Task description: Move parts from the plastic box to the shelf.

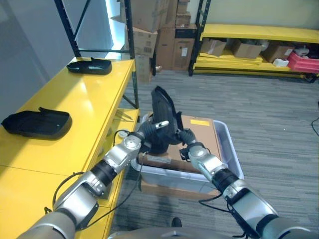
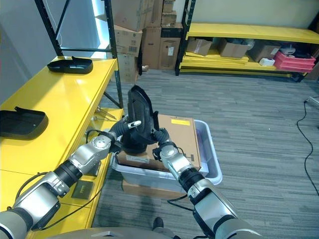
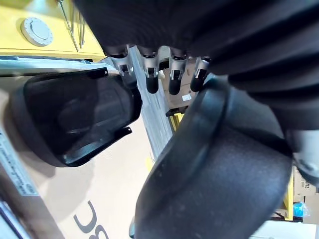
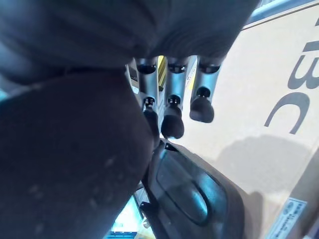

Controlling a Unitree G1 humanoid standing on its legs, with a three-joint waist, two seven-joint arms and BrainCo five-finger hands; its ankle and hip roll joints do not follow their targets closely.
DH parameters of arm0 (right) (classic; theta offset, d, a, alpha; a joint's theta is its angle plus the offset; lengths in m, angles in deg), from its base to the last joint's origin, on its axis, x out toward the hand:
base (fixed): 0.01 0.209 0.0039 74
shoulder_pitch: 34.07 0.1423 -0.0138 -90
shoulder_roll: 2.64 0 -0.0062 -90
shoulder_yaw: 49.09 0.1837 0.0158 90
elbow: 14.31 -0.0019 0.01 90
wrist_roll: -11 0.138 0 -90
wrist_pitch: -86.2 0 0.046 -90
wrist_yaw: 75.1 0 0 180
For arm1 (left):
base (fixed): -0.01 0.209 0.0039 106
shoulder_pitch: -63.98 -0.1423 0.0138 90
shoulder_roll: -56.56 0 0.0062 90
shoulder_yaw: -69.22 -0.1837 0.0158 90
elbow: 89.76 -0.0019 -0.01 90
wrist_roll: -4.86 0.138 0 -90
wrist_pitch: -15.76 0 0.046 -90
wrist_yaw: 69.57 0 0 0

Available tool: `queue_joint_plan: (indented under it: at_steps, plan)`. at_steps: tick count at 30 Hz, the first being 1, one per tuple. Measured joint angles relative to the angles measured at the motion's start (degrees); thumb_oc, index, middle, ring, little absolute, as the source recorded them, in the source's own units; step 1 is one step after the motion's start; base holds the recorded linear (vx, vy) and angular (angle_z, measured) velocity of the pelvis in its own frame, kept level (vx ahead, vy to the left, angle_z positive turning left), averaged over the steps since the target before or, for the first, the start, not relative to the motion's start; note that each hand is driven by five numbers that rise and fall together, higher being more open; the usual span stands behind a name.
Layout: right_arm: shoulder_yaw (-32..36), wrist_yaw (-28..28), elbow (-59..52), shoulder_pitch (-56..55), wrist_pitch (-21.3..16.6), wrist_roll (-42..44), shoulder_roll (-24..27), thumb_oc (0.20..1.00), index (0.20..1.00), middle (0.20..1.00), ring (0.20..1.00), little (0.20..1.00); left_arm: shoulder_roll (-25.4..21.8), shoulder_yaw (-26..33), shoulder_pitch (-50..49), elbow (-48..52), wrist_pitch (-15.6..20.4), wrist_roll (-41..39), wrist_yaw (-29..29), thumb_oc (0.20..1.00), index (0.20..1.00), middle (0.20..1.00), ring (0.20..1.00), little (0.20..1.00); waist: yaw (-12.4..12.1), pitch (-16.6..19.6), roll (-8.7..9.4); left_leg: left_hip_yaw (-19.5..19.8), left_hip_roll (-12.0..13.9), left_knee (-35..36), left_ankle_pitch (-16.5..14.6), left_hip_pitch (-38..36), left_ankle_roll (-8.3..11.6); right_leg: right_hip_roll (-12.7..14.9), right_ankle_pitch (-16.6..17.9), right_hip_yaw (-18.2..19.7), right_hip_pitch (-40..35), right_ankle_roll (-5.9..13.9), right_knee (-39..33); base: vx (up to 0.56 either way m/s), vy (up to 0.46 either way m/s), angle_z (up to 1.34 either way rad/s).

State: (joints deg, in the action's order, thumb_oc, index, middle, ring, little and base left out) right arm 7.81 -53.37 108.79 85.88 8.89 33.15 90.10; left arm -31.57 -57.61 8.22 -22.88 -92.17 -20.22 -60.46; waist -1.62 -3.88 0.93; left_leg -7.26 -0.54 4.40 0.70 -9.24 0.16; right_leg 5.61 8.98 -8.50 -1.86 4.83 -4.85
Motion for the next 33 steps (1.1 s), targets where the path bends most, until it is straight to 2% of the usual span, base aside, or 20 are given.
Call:
queue_joint_plan:
  at_steps: [6,20,21,22,24,27,31,33]
  plan:
    - [0.0,0.0,-0.2,0.0,0.0,0.0,0.1,0.2,0.2,0.2,0.2,0.2,-1.7,-0.4,0.2,0.1,0.3,5.6,0.0,0.2,0.2,0.2,0.2,0.2,0.1,0.0,-0.07,0.0,0.0,0.0,0.0,0.0,0.0,0.0,0.0,0.0,0.0,-0.01,0.0,0.0,0.0,0.0]
    - [0.0,0.1,-1.2,0.0,-0.4,0.7,0.2,0.2,0.2,0.2,0.2,0.2,-3.0,-1.7,0.2,0.0,-0.9,7.6,1.9,0.2,0.2,0.2,0.2,0.2,0.3,-0.5,-0.31,0.6,0.0,0.0,0.0,0.1,0.0,0.0,0.1,-0.1,-0.1,-0.19,0.1,0.0,0.003,0.01]
    - [0.0,0.1,-1.2,0.0,-0.4,1.3,0.1,0.335,0.335,0.335,0.335,0.335,-2.9,-1.7,0.2,0.0,-0.9,7.4,2.3,0.2,0.2,0.2,0.2,0.2,0.3,-0.6,-0.32,0.7,0.0,0.0,0.0,0.1,0.0,0.0,0.2,-0.2,-0.1,-0.29,0.1,0.0,0.0,0.0]
    - [0.0,0.3,-1.2,0.0,-0.5,2.8,0.0,1.0,1.0,1.0,1.0,1.0,-2.8,-1.8,0.2,0.0,-0.8,7.1,2.9,0.2,0.2,0.2,0.2,0.2,0.3,-0.6,-0.35,0.7,0.0,0.0,0.0,0.1,0.0,0.0,0.2,-0.2,-0.2,-0.3,0.1,0.0,0.0,0.0]
    - [1.2,2.0,-1.7,0.0,-1.6,10.4,-0.5,1.0,1.0,1.0,1.0,1.0,-3.0,-1.7,0.1,0.1,0.5,4.2,4.8,0.2,0.2,0.2,0.2,0.2,0.2,-0.9,-0.56,0.7,0.0,0.0,0.0,0.0,0.0,0.0,0.2,-0.2,-0.2,-0.32,0.1,0.0,0.0,0.0]
    - [4.8,4.0,-4.2,-0.1,-4.2,17.2,-1.9,1.0,1.0,1.0,1.0,1.0,-4.6,-1.2,-0.4,3.1,1.4,0.6,6.5,0.2,0.2,0.2,0.2,0.2,0.0,-1.9,-1.1,0.8,0.0,0.0,0.0,-0.1,0.04,0.0,0.3,-0.2,-0.4,-0.36,0.1,0.0,0.0,0.0]
    - [9.6,5.2,-10.2,-1.0,-9.7,21.6,-2.3,1.0,1.0,1.0,1.0,1.0,-5.8,2.5,-2.7,8.6,2.9,-2.5,7.3,0.2,0.2,0.2,0.2,0.2,-0.3,-2.2,-1.45,0.9,0.0,0.0,0.0,0.0,0.05,0.0,0.3,-0.5,-0.4,-0.38,0.1,-0.01,0.005,0.02]
    - [15.6,5.1,-15.9,-2.5,-11.9,22.7,-2.3,1.0,1.0,1.0,1.0,1.0,-6.0,5.4,-3.1,9.7,5.6,-4.6,7.0,0.2,0.2,0.2,0.2,0.2,-0.6,-2.3,-1.35,1.0,0.0,0.1,0.0,0.0,0.05,0.0,0.3,-0.5,-0.4,-0.37,0.1,-0.01,0.006,0.02]
